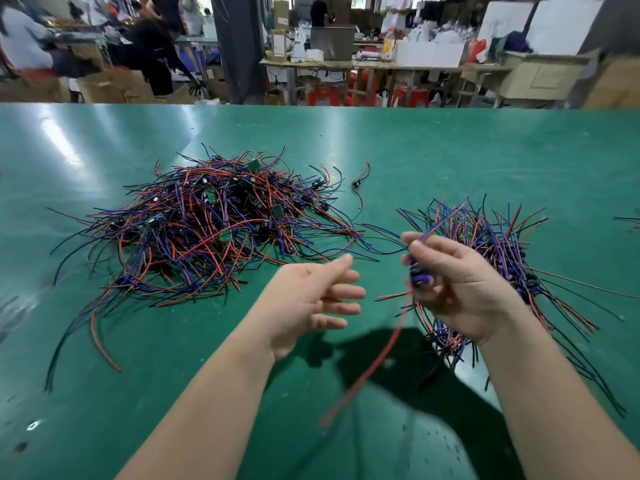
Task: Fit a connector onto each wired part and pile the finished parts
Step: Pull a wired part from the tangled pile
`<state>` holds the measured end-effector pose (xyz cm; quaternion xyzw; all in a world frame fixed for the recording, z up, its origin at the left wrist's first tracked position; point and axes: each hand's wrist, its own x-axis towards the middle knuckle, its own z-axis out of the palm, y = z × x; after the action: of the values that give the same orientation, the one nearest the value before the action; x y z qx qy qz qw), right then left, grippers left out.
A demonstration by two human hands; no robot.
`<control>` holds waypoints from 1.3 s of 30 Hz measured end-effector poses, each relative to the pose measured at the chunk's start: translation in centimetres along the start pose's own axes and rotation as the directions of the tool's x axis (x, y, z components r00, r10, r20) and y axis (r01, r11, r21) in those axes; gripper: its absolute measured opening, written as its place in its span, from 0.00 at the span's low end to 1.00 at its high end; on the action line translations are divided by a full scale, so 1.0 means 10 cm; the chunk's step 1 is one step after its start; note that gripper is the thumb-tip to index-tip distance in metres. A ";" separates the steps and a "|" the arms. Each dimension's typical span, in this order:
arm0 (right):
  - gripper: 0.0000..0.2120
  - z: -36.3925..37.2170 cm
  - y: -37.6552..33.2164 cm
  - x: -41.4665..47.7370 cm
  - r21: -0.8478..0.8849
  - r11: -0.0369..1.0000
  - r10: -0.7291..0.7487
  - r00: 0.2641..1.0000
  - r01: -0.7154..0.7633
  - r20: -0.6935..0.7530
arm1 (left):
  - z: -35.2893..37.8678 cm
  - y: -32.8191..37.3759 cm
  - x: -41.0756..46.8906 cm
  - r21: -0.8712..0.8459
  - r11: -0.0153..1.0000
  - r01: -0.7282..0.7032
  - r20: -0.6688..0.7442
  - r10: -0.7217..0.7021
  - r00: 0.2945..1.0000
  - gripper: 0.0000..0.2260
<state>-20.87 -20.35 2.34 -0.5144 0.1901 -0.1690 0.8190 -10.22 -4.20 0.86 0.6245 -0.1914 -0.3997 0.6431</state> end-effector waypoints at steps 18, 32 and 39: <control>0.04 -0.13 -0.03 0.06 -0.064 0.994 -0.111 0.921 0.094 -0.374 | 0.28 -0.25 -0.07 0.341 0.938 -0.064 0.269 -0.032 0.963 0.07; 0.07 -0.18 -0.04 0.09 -0.065 0.973 -0.225 0.869 0.219 -0.440 | 0.16 -0.19 -0.16 0.495 0.823 -0.278 0.524 -0.028 0.851 0.08; 0.04 -0.17 0.02 0.10 -0.154 0.987 -0.086 0.951 0.041 -0.296 | 0.18 -0.02 -0.12 -0.392 0.910 -0.133 0.280 0.256 0.925 0.05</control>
<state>-20.78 -22.04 1.36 -0.5469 0.3079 -0.2574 0.7347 -12.37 -4.47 1.22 0.3964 -0.2792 -0.4587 0.7446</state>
